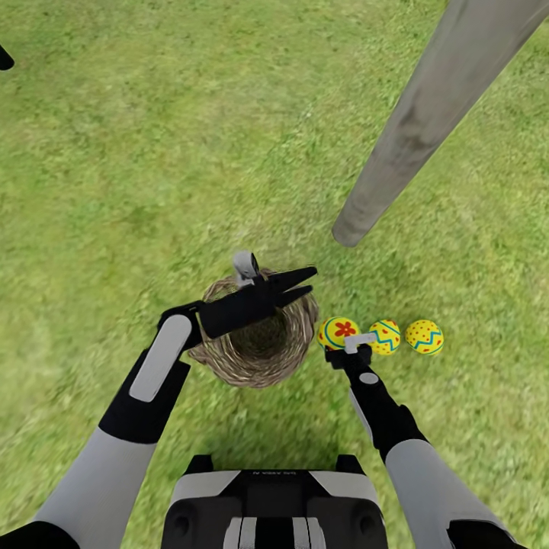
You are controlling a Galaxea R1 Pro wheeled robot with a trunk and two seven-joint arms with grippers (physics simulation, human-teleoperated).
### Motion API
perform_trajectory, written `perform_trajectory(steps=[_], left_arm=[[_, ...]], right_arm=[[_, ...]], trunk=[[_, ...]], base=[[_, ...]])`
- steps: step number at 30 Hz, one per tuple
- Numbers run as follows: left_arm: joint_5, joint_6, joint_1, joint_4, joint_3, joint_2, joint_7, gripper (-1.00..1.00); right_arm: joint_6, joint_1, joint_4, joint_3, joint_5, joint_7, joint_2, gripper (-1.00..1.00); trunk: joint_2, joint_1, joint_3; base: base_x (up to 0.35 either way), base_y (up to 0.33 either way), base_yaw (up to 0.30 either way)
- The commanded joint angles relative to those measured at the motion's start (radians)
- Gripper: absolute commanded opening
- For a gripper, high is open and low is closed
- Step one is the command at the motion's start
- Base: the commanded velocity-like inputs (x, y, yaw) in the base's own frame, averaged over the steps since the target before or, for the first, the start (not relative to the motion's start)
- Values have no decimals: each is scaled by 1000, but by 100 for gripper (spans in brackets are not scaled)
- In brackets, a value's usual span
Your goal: Take the three Easter eggs out of the wicker basket on the lawn in the garden, then place them on the lawn next to a single tree (choose any tree) so that all three eggs are next to the same tree and none are left in the basket.
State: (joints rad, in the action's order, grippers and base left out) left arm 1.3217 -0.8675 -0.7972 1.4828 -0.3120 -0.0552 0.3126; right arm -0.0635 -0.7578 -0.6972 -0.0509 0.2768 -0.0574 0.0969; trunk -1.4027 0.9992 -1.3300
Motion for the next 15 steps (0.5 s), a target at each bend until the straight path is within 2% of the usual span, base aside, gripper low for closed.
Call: perform_trajectory(steps=[1, 7, 11, 15], left_arm=[[-2, -3, 0, -1, -8, 3, 3, 100], [-8, 0, 1, -4, -22, 10, 0, 100], [-9, -1, 1, -2, -20, 51, 3, 100], [-9, -2, 1, -1, -22, 56, 3, 100]], right_arm=[[-6, 0, -1, -3, 10, 1, 3, -100], [-6, 0, -2, -1, 13, 1, 0, -100], [-6, 0, -2, -1, 14, 1, 3, -100], [-4, 0, -2, -1, 14, 1, -1, -100]], trunk=[[-8, 4, -4], [-50, 27, -22], [-78, 42, -35], [-106, 58, -47]], base=[[0, 0, 0], [0, 0, 0], [0, 0, 0], [0, 0, 0]])
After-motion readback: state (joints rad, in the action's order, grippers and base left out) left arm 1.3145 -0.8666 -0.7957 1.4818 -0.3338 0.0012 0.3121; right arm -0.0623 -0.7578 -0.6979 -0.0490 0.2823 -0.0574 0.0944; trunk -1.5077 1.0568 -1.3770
